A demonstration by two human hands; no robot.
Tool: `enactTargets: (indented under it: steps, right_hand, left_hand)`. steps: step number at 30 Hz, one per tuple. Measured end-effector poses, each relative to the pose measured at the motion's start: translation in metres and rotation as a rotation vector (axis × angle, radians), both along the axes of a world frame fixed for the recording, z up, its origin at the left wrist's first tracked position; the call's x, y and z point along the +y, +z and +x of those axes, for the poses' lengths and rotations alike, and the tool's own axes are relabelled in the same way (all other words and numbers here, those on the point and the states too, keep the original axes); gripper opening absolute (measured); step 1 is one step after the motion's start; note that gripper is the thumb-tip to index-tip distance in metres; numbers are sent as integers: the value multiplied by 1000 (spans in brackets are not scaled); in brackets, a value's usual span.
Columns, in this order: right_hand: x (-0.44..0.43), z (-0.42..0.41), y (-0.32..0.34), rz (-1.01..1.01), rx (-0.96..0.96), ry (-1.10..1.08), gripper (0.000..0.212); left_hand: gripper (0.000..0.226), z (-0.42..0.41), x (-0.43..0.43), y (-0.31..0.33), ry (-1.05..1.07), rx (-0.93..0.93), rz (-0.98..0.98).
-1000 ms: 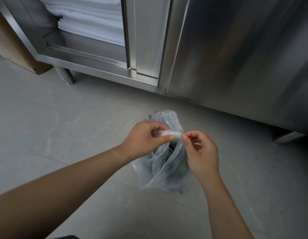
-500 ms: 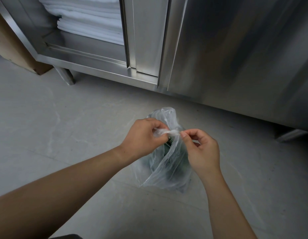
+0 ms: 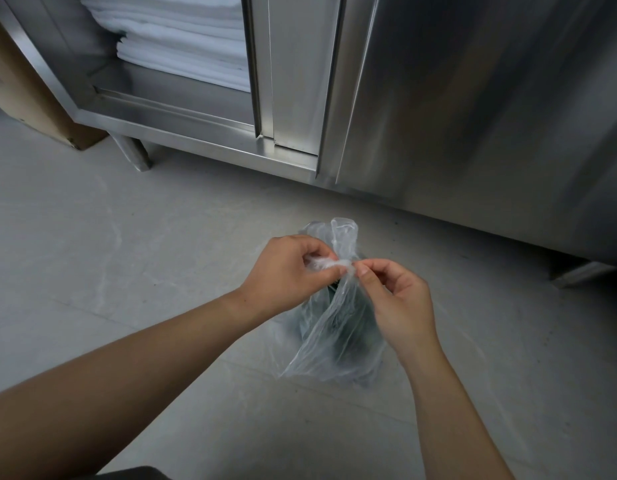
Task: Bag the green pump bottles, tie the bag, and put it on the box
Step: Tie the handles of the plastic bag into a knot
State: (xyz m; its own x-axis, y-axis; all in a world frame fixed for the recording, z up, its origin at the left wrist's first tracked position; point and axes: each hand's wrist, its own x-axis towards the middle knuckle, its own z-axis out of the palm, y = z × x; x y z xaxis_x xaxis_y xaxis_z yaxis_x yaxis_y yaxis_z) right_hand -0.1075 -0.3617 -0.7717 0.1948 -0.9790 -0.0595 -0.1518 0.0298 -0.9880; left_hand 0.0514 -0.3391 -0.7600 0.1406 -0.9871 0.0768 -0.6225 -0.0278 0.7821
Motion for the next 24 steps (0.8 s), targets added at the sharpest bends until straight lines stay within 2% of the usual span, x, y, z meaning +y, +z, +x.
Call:
enactTargets:
  steps: [8,17,24]
  right_hand:
    - [2,2,1,-47,28,-1,9]
    - [-3,-2,-3,-87,95,-124,20]
    - [1,2,-1,-43,35,-121,19]
  left_hand:
    - [8,2,2,0,-35,13,-20]
    - [14,7,3,1,-86,-17,-7]
    - [19,7,4,4,-75,104,13]
